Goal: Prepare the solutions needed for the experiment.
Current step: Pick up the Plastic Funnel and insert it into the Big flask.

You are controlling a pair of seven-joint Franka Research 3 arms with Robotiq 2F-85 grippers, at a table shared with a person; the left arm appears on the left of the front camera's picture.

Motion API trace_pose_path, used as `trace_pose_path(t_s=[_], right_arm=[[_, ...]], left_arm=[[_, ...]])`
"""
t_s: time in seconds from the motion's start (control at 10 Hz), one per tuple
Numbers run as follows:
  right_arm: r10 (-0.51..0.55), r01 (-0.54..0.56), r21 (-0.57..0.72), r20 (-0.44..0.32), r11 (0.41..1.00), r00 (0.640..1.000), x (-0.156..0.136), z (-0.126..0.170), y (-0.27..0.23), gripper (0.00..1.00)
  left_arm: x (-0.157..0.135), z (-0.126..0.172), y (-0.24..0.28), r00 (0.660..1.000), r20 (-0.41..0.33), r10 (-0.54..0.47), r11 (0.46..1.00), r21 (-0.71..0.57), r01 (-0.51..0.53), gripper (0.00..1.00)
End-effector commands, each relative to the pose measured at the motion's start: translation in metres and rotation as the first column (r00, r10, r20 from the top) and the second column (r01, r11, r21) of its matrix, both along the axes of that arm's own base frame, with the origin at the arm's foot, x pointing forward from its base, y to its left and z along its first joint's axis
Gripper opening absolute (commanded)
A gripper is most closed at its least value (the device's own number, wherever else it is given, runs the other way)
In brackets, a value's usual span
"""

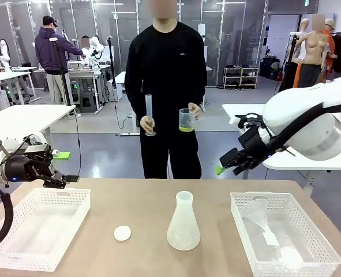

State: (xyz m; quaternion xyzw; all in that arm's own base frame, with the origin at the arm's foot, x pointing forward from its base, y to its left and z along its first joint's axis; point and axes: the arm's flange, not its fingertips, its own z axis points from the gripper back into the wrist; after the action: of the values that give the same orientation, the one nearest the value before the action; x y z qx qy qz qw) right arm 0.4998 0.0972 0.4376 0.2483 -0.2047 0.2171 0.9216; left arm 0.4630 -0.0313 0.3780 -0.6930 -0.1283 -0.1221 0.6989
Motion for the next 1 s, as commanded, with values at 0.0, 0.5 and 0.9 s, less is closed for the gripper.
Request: trace_pose_path(t_s=[0.0, 0.5, 0.9], right_arm=[[-0.03, 0.042, -0.201, 0.06, 0.979, 0.998, -0.009, 0.036, -0.015, 1.0], [0.0, 0.0, 0.0, 0.0, 1.0, 1.0, 0.0, 0.0, 0.0, 1.0], [0.327, -0.334, -0.399, -0.087, 0.854, 0.941, -0.014, 0.025, -0.001, 1.0]], left_arm=[[-0.002, 0.002, 0.0, 1.0, 0.002, 0.004, 1.0, -0.006, -0.004, 1.0], [-0.002, 0.002, 0.0, 1.0, 0.002, 0.004, 1.0, -0.006, -0.004, 1.0], [-0.002, 0.002, 0.0, 1.0, 0.002, 0.004, 1.0, -0.006, -0.004, 1.0]])
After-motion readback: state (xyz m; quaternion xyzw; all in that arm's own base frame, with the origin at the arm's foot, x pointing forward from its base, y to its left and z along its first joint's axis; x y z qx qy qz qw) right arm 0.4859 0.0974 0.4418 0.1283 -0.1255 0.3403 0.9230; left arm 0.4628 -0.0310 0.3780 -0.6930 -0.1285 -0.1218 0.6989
